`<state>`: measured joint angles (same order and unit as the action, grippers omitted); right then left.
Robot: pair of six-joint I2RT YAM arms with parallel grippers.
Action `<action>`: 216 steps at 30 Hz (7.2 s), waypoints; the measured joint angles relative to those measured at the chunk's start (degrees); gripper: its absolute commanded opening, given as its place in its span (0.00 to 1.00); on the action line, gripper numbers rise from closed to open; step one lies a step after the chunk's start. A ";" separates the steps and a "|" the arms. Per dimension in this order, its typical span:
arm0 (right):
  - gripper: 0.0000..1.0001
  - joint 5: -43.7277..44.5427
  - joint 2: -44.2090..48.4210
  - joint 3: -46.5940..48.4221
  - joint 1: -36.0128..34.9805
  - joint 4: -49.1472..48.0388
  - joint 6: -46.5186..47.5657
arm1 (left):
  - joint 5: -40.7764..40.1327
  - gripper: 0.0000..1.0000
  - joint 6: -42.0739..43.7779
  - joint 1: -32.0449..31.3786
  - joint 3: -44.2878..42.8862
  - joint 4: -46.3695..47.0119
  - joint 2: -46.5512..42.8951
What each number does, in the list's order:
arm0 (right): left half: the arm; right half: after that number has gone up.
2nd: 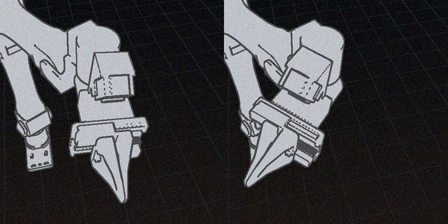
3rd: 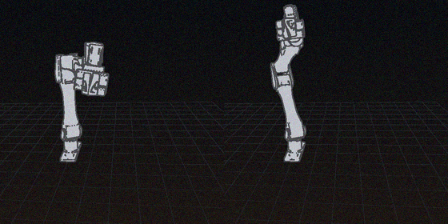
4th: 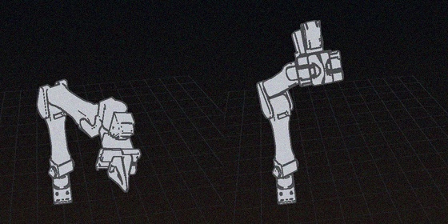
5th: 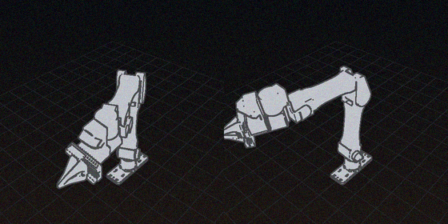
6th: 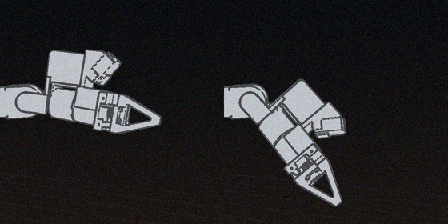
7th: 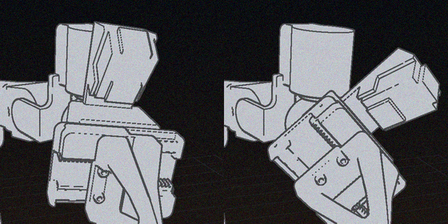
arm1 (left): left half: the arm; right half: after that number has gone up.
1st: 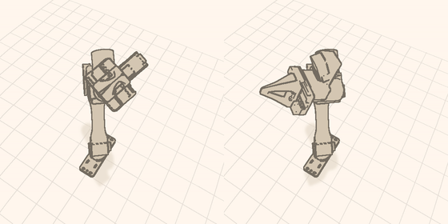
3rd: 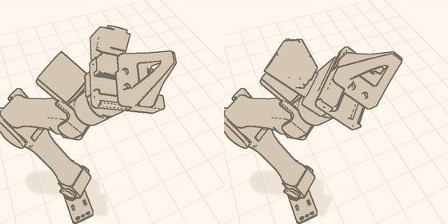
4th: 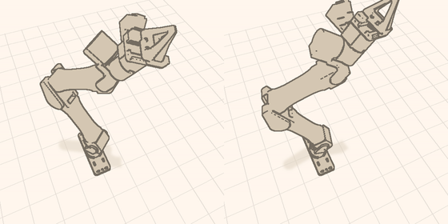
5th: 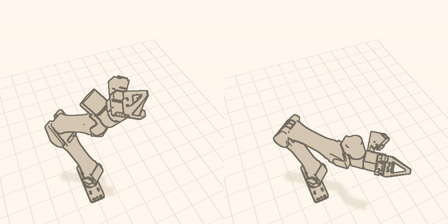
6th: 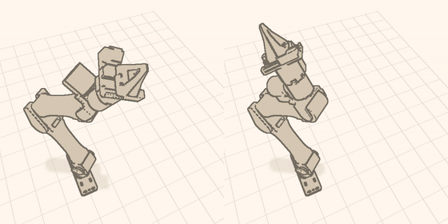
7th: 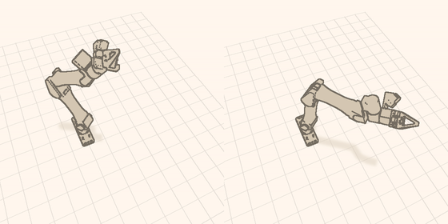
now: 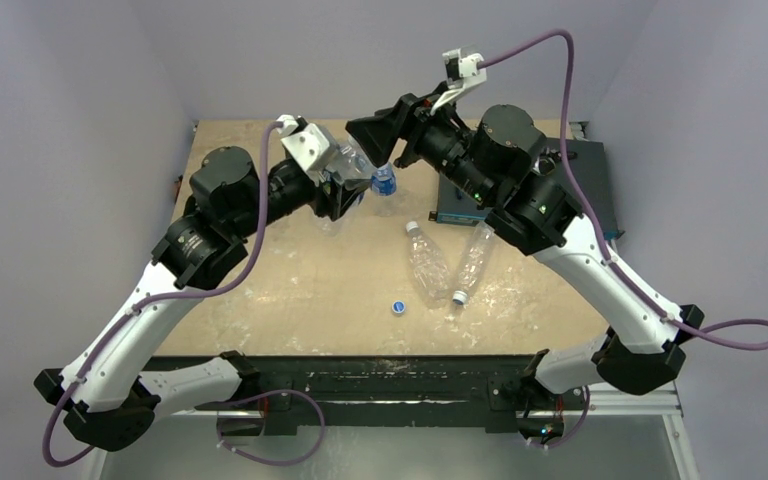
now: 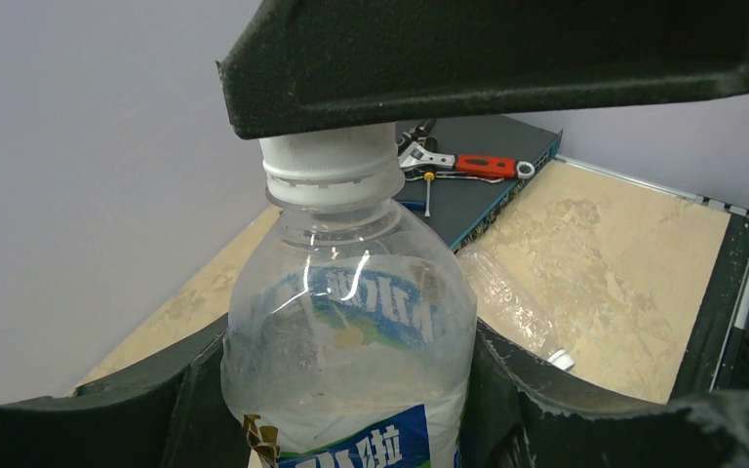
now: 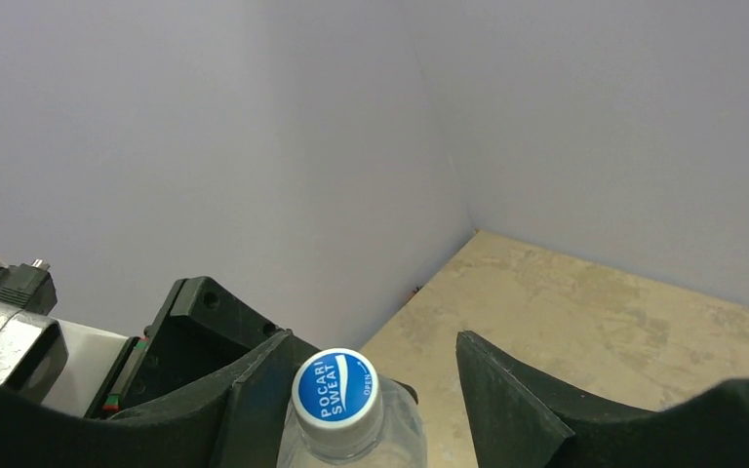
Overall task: Unscrew the bottle caps
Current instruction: Unscrew the bottle cap from the plastic bottle.
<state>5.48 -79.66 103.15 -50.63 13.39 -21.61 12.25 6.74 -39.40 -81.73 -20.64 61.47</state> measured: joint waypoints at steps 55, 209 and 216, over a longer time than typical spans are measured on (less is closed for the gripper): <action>0.00 -35.87 8.11 -4.33 3.15 -7.58 2.62 | 36.09 0.00 -11.63 1.42 -5.55 1.90 1.16; 0.00 7.91 -0.04 1.33 -5.27 0.70 3.04 | 0.35 0.00 5.64 -0.04 -0.74 2.45 0.81; 0.00 5.38 1.66 -2.03 -4.92 -0.83 3.91 | 3.69 0.00 3.30 0.37 -0.44 1.11 0.85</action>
<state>10.85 -78.00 101.12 -55.55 12.56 -17.69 15.94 10.04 -39.03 -82.17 -19.53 62.33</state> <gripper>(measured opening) 0.352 0.596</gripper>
